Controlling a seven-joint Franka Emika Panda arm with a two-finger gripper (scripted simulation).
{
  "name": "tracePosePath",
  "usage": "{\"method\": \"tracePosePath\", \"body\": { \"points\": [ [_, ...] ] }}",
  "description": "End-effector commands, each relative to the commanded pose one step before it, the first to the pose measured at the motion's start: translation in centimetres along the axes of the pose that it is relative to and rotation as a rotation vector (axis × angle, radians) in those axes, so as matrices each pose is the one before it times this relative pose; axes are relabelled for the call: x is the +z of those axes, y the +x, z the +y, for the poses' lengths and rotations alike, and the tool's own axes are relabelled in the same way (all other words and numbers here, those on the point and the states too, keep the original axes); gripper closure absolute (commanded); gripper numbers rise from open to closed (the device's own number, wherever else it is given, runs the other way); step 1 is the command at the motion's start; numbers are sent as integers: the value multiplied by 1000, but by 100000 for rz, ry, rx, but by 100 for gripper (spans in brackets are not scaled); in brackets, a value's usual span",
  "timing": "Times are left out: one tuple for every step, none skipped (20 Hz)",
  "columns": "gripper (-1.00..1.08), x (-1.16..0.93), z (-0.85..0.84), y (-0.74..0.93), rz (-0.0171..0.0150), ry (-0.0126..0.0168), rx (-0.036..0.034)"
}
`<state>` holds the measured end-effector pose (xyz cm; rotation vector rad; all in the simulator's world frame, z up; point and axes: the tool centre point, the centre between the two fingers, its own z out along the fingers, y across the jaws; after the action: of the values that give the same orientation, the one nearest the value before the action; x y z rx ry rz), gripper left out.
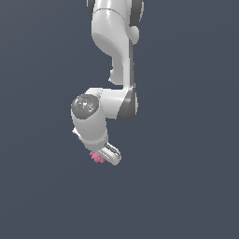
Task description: Pick up the object and move it to a goal position.
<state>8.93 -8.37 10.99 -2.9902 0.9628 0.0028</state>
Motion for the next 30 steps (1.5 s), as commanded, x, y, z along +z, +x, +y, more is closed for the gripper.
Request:
{"method": "tracePosePath", "body": {
  "points": [
    [108,-2104,-257,-1201,79,142,-46],
    [108,-868,-99,-506,0,0,0],
    [108,-882,-100,-513,0,0,0],
    [108,-897,-102,-521,0,0,0],
    [108,-912,-104,-528,0,0,0],
    [108,-928,-106,-536,0,0,0],
    [108,-945,-107,-543,0,0,0],
    [108,-962,-109,-552,0,0,0],
    [108,-980,-111,-560,0,0,0],
    [108,-1000,-113,-569,0,0,0],
    [108,-1020,-115,-579,0,0,0],
    [108,-1043,-118,-589,0,0,0],
    [108,-1058,-119,-595,0,0,0],
    [108,-1060,-120,-594,0,0,0],
    [108,-1066,-118,-593,42,-48,27],
    [108,-1062,-120,-590,0,0,0],
    [108,-1066,-124,-591,31,-36,13],
    [108,-1063,-121,-585,0,0,0],
    [108,-1065,-126,-586,31,-35,13],
    [108,-1060,-123,-578,0,0,0],
    [108,-1057,-124,-574,0,0,0],
    [108,-1058,-132,-577,45,-49,19],
    [108,-1050,-128,-565,0,0,0],
    [108,-1034,-128,-554,0,0,0],
    [108,-1009,-136,-546,46,-48,18],
    [108,-973,-126,-517,0,0,0],
    [108,-939,-125,-496,0,0,0],
    [108,-902,-125,-474,0,0,0],
    [108,-861,-124,-449,0,0,0],
    [108,-812,-122,-421,0,0,0]
  ]
}}
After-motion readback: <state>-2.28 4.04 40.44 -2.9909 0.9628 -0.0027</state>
